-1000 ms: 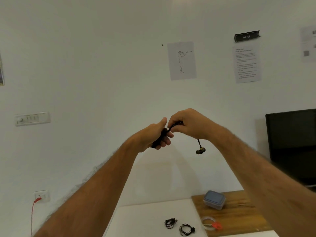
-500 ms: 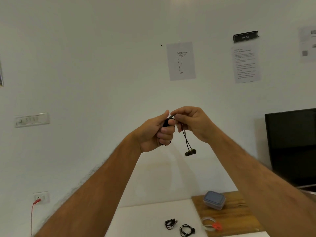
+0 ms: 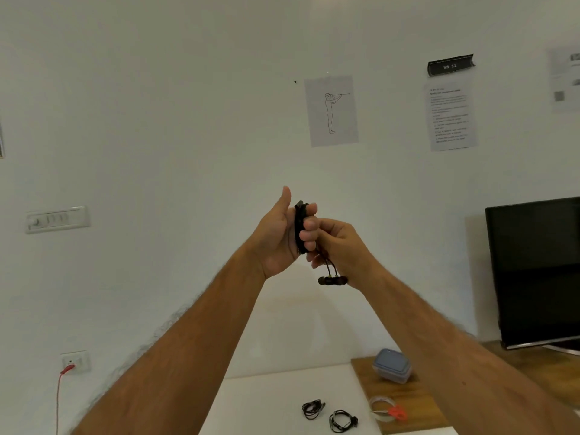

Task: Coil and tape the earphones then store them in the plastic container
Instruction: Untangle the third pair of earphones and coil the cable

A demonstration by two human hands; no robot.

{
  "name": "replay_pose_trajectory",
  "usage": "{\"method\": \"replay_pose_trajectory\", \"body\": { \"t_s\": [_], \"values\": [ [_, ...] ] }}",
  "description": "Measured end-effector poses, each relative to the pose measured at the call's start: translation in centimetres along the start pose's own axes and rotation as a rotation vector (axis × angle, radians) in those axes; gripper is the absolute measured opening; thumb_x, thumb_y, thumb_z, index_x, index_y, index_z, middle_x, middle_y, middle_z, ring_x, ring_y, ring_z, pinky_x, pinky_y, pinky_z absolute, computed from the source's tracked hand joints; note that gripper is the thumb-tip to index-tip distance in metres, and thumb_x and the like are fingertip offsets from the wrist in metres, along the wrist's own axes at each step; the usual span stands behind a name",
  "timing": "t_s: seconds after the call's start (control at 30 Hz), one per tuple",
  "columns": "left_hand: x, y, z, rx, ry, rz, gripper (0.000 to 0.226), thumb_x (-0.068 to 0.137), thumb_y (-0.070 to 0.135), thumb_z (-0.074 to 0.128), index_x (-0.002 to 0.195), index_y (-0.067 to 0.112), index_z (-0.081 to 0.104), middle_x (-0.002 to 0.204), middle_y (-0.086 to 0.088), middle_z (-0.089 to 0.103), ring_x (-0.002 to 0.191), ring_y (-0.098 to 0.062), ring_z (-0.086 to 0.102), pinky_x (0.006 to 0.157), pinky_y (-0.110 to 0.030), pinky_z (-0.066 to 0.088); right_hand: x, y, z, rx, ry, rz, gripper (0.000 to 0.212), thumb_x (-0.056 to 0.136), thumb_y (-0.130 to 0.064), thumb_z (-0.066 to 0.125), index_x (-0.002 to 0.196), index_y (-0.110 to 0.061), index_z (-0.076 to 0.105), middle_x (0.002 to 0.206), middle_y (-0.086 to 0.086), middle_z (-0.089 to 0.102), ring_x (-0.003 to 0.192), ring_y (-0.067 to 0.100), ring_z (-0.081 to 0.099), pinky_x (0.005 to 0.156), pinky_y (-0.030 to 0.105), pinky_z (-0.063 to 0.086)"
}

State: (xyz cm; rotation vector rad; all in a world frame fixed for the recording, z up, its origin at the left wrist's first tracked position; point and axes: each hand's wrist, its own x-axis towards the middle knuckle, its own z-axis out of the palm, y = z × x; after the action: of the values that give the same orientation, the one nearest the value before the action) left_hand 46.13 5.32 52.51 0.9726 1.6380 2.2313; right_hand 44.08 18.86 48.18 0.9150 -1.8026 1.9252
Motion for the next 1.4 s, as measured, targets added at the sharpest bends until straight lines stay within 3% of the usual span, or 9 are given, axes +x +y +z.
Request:
{"method": "replay_pose_trajectory", "body": {
  "t_s": [0.1, 0.23, 0.37, 0.63, 0.9, 1.03, 1.17, 1.3, 1.4],
  "values": [
    [0.0, 0.1, 0.1, 0.050, 0.041, 0.023, 0.060, 0.100, 0.058, 0.019, 0.096, 0.009, 0.054, 0.063, -0.002, 0.053, 0.050, -0.013, 0.049, 0.049, -0.024, 0.047, -0.3, 0.3, 0.1, 0.019, -0.028, 0.017, 0.030, 0.099, -0.016, 0.057, 0.073, -0.024, 0.069, 0.064, -0.002, 0.060, 0.054, 0.017, 0.059, 0.054, 0.030, 0.050],
    [0.0, 0.2, 0.3, 0.115, 0.116, 0.101, 0.056, 0.103, 0.050, 0.020, 0.106, 0.008, 0.056, 0.071, -0.003, 0.060, 0.061, -0.015, 0.057, 0.057, -0.026, 0.051, -0.8, 0.7, 0.2, -0.076, -0.085, 0.072, 0.028, 0.102, -0.014, 0.048, 0.080, -0.009, 0.065, 0.075, 0.013, 0.065, 0.060, 0.023, 0.061, 0.063, 0.037, 0.050],
    [0.1, 0.2, 0.6, 0.187, 0.196, 0.187, 0.051, 0.105, 0.046, 0.021, 0.108, 0.009, 0.057, 0.073, -0.003, 0.064, 0.065, -0.017, 0.062, 0.062, -0.028, 0.053, -1.2, 0.8, 0.6, -0.120, -0.101, 0.108, 0.023, 0.100, -0.007, 0.048, 0.090, 0.004, 0.065, 0.075, 0.009, 0.068, 0.067, 0.019, 0.066, 0.073, 0.037, 0.056],
    [0.5, -1.5, 0.5, 0.509, 0.277, 0.388, 0.047, 0.106, 0.036, 0.021, 0.105, 0.006, 0.057, 0.080, -0.010, 0.068, 0.078, -0.025, 0.070, 0.075, -0.032, 0.059, -1.3, -0.2, 1.4, 0.166, -0.077, 0.245, 0.030, 0.100, 0.001, 0.039, 0.122, -0.004, 0.059, 0.087, 0.015, 0.069, 0.081, 0.029, 0.070, 0.077, 0.045, 0.060],
    [0.3, -2.7, -0.6, 0.577, 0.436, 0.379, 0.043, 0.105, 0.040, 0.025, 0.098, 0.017, 0.060, 0.085, -0.005, 0.067, 0.084, -0.016, 0.068, 0.074, -0.023, 0.055, -1.7, -1.0, 2.0, 0.217, -0.057, 0.277, 0.029, 0.105, -0.022, 0.037, 0.127, -0.011, 0.053, 0.111, 0.019, 0.068, 0.092, 0.038, 0.071, 0.070, 0.041, 0.058],
    [0.0, -3.1, -1.0, 0.458, 0.486, 0.341, 0.043, 0.106, 0.039, 0.024, 0.100, 0.012, 0.058, 0.068, 0.006, 0.068, 0.069, -0.009, 0.067, 0.067, -0.024, 0.056, -1.9, -1.4, 2.0, 0.187, -0.055, 0.259, 0.038, 0.099, -0.007, 0.035, 0.137, -0.006, 0.039, 0.105, 0.021, 0.069, 0.085, 0.036, 0.073, 0.064, 0.039, 0.058],
    [-0.2, -3.5, -1.5, 0.216, 0.508, 0.266, 0.045, 0.105, 0.044, 0.025, 0.104, 0.011, 0.056, 0.081, -0.007, 0.073, 0.084, -0.024, 0.072, 0.079, -0.036, 0.056, -1.9, -1.3, 2.3, 0.092, -0.063, 0.232, 0.065, 0.096, 0.002, 0.044, 0.151, -0.021, 0.018, 0.106, 0.019, 0.071, 0.087, 0.032, 0.074, 0.070, 0.040, 0.060],
    [-0.7, -3.7, -1.7, 0.008, 0.484, 0.182, 0.046, 0.102, 0.051, 0.030, 0.109, 0.012, 0.055, 0.093, -0.011, 0.074, 0.091, -0.027, 0.072, 0.082, -0.041, 0.057, -1.8, -0.4, 2.6, -0.070, -0.020, 0.142, 0.069, 0.093, -0.002, 0.060, 0.148, -0.019, 0.023, 0.106, 0.012, 0.070, 0.084, 0.025, 0.074, 0.067, 0.037, 0.062],
    [-1.1, -3.8, -1.8, -0.073, 0.431, 0.152, 0.040, 0.102, 0.046, 0.037, 0.114, 0.012, 0.054, 0.100, -0.010, 0.074, 0.091, -0.025, 0.073, 0.069, -0.036, 0.057, -1.8, 0.5, 2.7, -0.248, 0.046, 0.039, 0.060, 0.089, -0.006, 0.066, 0.138, -0.015, 0.033, 0.097, 0.010, 0.072, 0.074, 0.022, 0.073, 0.058, 0.035, 0.061]
  ]
}}
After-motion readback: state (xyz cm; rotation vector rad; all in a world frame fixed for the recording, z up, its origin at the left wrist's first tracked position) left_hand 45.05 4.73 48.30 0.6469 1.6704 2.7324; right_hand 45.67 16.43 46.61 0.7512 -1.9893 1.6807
